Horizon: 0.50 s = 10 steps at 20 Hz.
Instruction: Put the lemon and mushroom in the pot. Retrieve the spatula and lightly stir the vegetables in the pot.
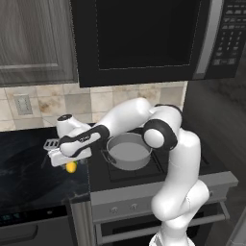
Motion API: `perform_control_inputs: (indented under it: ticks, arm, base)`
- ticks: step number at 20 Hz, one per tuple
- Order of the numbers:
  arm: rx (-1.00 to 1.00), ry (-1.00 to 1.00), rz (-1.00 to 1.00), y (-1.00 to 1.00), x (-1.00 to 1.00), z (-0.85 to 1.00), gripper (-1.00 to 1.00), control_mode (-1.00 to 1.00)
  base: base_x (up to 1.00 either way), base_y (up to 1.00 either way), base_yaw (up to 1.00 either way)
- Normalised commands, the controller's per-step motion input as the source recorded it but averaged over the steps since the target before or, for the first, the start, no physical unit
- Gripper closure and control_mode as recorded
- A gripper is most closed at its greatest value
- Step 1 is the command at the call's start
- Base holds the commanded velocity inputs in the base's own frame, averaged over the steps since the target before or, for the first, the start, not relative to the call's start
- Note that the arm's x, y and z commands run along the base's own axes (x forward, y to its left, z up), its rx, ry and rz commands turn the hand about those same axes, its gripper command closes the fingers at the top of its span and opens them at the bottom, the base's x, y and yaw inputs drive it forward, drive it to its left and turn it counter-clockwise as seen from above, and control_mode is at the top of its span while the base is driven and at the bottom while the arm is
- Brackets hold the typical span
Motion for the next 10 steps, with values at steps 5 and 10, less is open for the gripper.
perform_control_inputs:
  ticks: [5,10]
  arm:
    - [0.00,0.00,-0.01,0.03,0.00,-0.03,-1.00,-1.00]
    - [0.00,0.00,-0.03,0.02,0.00,-0.14,-1.00,-1.00]
  base:
    - [0.00,0.00,0.00]
    - [0.00,0.00,0.00]
